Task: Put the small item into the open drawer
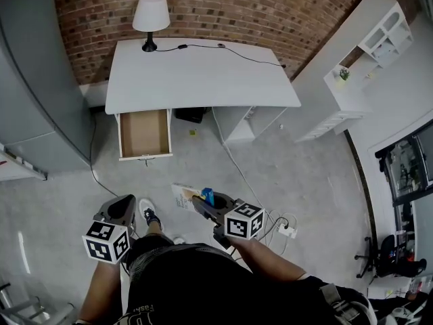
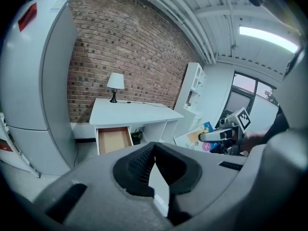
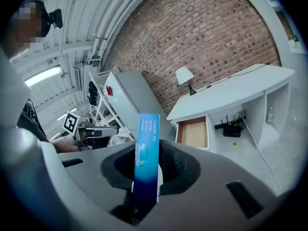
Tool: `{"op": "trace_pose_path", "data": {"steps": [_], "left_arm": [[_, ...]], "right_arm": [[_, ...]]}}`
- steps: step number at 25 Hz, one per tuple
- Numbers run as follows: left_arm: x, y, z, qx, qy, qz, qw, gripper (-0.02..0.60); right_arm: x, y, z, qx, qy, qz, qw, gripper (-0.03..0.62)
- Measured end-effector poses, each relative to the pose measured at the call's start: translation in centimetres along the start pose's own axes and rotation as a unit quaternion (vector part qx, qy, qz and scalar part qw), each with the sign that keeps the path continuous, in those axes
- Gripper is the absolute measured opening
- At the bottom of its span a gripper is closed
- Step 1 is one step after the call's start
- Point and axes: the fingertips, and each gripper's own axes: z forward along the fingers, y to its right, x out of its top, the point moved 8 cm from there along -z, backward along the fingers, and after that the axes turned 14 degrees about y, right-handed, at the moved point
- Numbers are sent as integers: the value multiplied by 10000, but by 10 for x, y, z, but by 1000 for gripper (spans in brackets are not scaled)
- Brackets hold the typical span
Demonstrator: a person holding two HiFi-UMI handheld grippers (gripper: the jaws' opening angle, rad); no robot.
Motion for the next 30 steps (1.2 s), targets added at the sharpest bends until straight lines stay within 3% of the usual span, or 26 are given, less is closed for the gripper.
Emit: {"op": "trace_pose_path", "data": {"steps": [10, 19, 30], "left_arm": [[26, -68, 56, 60, 82, -164, 9998, 17], [59, -132, 113, -115, 85, -110, 9998, 17], [90, -211, 165, -287, -11, -68, 9996, 17]], "right_arm": [[35, 20, 85, 81, -299, -267, 9992, 80], [65, 41, 165, -5, -426, -324, 9986, 80], [90, 71, 250, -161, -738, -848, 9935, 80]]}}
